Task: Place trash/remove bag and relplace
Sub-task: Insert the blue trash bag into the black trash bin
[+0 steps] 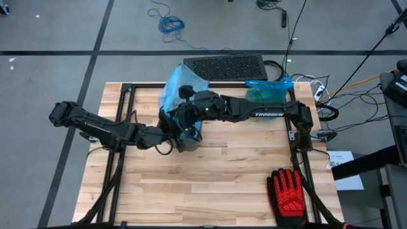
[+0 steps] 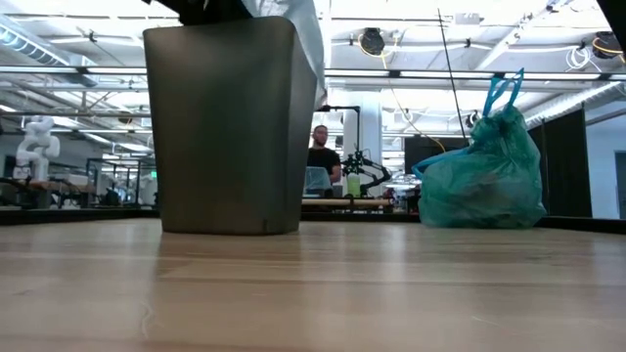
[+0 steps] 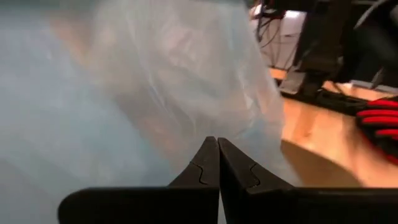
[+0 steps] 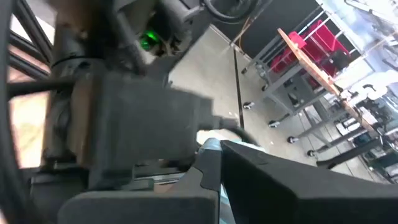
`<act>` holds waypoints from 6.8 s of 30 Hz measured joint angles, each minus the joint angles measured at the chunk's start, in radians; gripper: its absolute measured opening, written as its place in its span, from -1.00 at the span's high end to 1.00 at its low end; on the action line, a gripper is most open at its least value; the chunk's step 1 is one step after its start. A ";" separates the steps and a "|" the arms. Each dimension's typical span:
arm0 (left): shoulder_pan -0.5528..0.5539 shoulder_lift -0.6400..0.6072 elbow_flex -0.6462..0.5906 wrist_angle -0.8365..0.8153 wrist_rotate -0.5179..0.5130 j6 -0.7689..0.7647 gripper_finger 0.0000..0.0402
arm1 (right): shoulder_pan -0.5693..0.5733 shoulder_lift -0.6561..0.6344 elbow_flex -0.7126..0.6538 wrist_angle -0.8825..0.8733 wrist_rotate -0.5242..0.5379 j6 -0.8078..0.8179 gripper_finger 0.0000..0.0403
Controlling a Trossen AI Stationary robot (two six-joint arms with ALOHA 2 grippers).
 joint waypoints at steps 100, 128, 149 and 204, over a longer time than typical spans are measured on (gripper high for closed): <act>0.200 -0.381 -0.007 -0.438 0.446 -0.060 1.00 | 0.086 -0.103 -0.181 -0.178 -0.057 0.000 1.00; 0.163 -0.078 0.287 -0.737 0.370 -0.006 1.00 | 0.066 -0.102 -0.181 -0.175 -0.087 0.002 1.00; 0.063 -0.093 0.469 -1.112 0.437 -0.043 0.66 | 0.066 -0.102 -0.181 -0.230 -0.088 0.007 1.00; 0.486 0.261 0.993 -1.333 0.783 0.727 0.47 | 0.066 -0.101 -0.181 -0.341 -0.190 -0.012 1.00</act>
